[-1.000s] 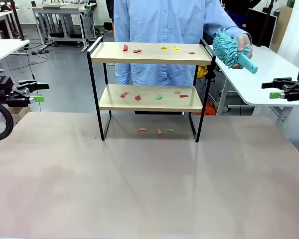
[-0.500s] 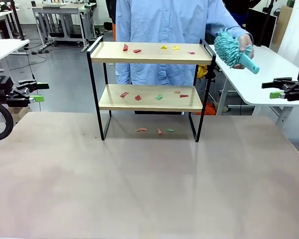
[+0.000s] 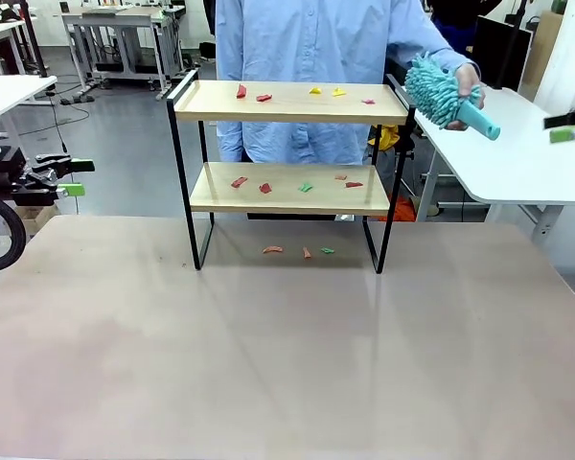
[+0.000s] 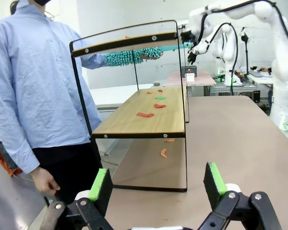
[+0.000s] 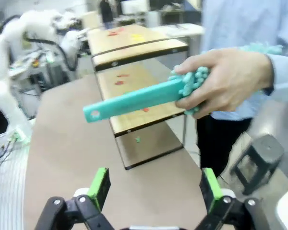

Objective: Clean the shelf.
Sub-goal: Pick up the Duster handed by the human.

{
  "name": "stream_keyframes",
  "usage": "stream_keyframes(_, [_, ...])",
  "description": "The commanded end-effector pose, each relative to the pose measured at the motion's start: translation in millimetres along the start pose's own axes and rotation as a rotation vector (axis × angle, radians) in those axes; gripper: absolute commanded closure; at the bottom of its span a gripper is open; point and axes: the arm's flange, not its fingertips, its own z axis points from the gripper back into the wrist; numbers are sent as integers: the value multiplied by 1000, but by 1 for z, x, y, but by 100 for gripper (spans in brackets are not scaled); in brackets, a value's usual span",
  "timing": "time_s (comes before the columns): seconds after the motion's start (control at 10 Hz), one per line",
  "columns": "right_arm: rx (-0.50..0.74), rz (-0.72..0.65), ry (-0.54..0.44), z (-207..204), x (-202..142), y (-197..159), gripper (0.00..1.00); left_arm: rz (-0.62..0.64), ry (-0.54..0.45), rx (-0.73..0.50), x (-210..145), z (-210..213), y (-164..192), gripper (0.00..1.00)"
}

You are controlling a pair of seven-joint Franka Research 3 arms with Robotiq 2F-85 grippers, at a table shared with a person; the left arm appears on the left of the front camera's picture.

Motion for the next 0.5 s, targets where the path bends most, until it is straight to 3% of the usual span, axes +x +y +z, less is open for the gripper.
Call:
stream_keyframes(0.0, [-193,-130,143,-10,45,59,0,-13,-3,1,1,0,-1,0])
stream_keyframes(0.2, [-370,-229,218,-21,82,92,0,-13,-3,1,1,0,-1,0])
stream_keyframes(0.4, [-429,-293,296,-30,105,103,0,-13,-3,1,1,0,-1,0])
